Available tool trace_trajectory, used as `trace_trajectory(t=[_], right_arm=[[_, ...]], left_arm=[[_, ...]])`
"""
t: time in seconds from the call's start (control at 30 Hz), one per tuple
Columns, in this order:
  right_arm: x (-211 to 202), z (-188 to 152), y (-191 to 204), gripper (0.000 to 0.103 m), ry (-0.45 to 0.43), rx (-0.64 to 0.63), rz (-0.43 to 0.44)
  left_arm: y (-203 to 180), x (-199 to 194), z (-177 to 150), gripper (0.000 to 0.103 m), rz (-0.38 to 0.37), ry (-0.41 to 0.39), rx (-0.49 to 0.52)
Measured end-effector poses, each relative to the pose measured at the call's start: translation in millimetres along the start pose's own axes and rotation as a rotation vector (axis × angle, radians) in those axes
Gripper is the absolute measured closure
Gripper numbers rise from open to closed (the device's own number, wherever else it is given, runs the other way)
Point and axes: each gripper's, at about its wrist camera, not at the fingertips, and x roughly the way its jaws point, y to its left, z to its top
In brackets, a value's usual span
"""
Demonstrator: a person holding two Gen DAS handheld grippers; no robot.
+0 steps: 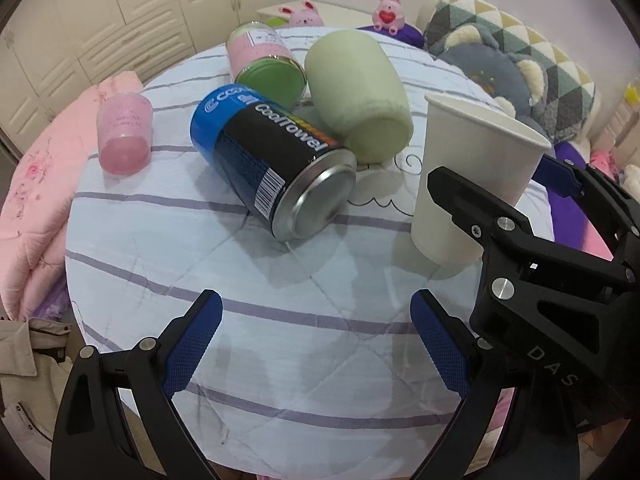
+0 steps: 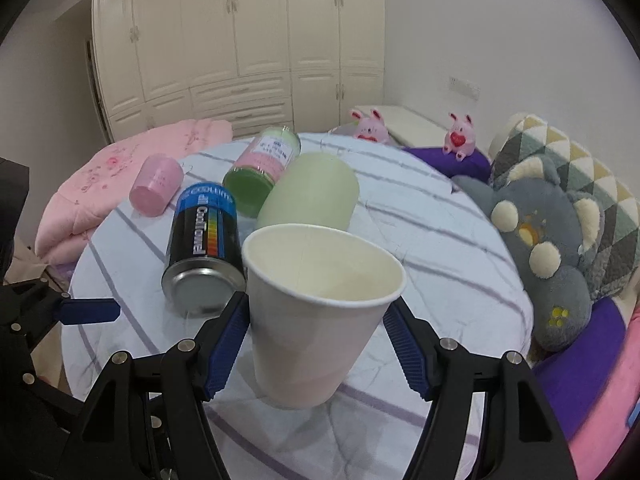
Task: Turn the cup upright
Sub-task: 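Lower the white cup rim-up onto the table with the right gripper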
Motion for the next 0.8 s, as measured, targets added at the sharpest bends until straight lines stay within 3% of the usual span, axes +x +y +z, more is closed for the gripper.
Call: trace_trajectory(t=[0.07, 0.13, 0.8], right_arm=[[-0.1, -2.1, -0.9, 0.032, 0.007, 0.003, 0.004], [-1.7, -3.7, -0.9, 0.021, 0.012, 0.014, 0.006], [-26.7, -8.3, 3.9, 0.021, 0.03, 0.047, 0.057]], left_arm=[[0.7, -0.1, -1.1, 0.006, 0.004, 0.001, 0.003], [-0.1, -1.5, -2.8, 0.006, 0.006, 0.002, 0.006], [4.3, -34.2, -19.1, 0.006, 0.031, -0.046, -0.014]])
